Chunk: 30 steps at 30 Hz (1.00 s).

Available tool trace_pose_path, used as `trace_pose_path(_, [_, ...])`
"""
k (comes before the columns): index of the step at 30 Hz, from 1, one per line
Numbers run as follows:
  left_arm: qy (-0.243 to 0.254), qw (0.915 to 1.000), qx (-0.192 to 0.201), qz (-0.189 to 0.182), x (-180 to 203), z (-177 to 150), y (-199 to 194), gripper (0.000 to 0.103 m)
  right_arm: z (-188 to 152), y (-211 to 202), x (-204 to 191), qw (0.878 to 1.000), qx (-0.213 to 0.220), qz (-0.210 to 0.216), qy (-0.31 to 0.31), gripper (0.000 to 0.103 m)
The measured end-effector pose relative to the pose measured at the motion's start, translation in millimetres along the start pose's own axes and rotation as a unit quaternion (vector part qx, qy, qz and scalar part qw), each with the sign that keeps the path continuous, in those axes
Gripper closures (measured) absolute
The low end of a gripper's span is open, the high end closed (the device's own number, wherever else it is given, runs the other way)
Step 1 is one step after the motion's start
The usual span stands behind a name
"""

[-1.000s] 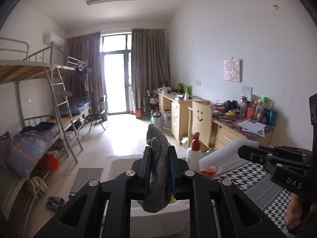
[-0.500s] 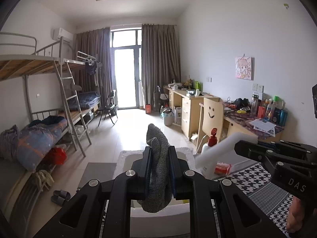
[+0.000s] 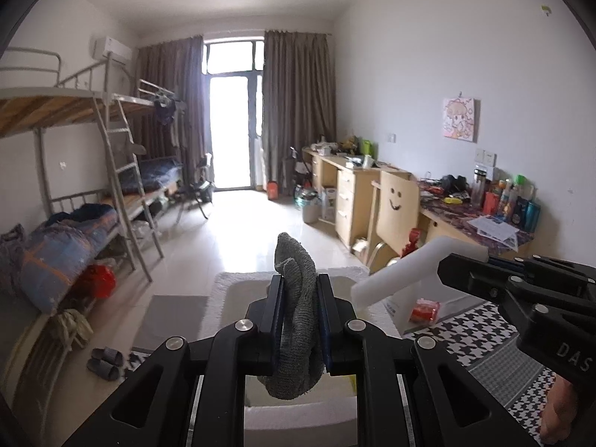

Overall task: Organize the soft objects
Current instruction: 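Lower the sock into the foam box and open the left tool while the right tool holds the roll, then lower the white roll into the foam box and open the right tool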

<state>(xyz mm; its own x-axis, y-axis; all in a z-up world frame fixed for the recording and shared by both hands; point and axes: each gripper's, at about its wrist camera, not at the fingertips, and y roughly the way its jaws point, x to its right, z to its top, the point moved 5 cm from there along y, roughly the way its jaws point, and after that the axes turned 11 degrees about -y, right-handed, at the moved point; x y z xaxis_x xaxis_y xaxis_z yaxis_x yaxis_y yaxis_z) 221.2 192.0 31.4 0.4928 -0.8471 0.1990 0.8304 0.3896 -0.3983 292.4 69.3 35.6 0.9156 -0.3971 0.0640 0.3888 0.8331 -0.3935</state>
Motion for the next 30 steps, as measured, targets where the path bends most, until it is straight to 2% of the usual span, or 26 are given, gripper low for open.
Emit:
trace_pose_path(5, [-0.006, 0.9997, -0.021, 0.008, -9, -7, 13, 0.083, -1, 3, 0, 1.000, -0.006, -0.002, 0.001, 0.088])
trace_pose_path(7, [-0.008, 0.9996, -0.027, 0.008, -11, -8, 15, 0.073, -1, 4, -1, 1.000, -0.007, -0.002, 0.000, 0.088])
trace_pose_path(9, [-0.008, 0.9996, -0.026, 0.011, -13, -8, 14, 0.046, -1, 4, -2, 1.000, -0.007, -0.002, -0.001, 0.088])
trace_pose_path(11, [-0.010, 0.9997, -0.014, 0.018, -14, -5, 8, 0.030, 0, 4, -2, 1.000, -0.007, -0.002, -0.001, 0.088])
trace_pose_path(14, [-0.010, 0.9995, -0.007, 0.028, -16, -3, 4, 0.027, 0, 3, -1, 1.000, -0.006, -0.005, 0.002, 0.088])
trace_pose_path(18, [-0.017, 0.9989, 0.007, 0.042, -21, 1, -3, 0.009, 1, 3, -2, 1.000, -0.006, -0.004, 0.004, 0.088])
trace_pose_path(22, [-0.021, 0.9982, 0.016, 0.054, -26, 2, -5, 0.002, 2, 5, -2, 1.000, -0.008, -0.002, 0.003, 0.088])
trace_pose_path(30, [-0.031, 0.9971, 0.019, 0.067, -39, 2, -11, 0.001, 7, 11, -7, 1.000, -0.009, 0.010, 0.001, 0.088])
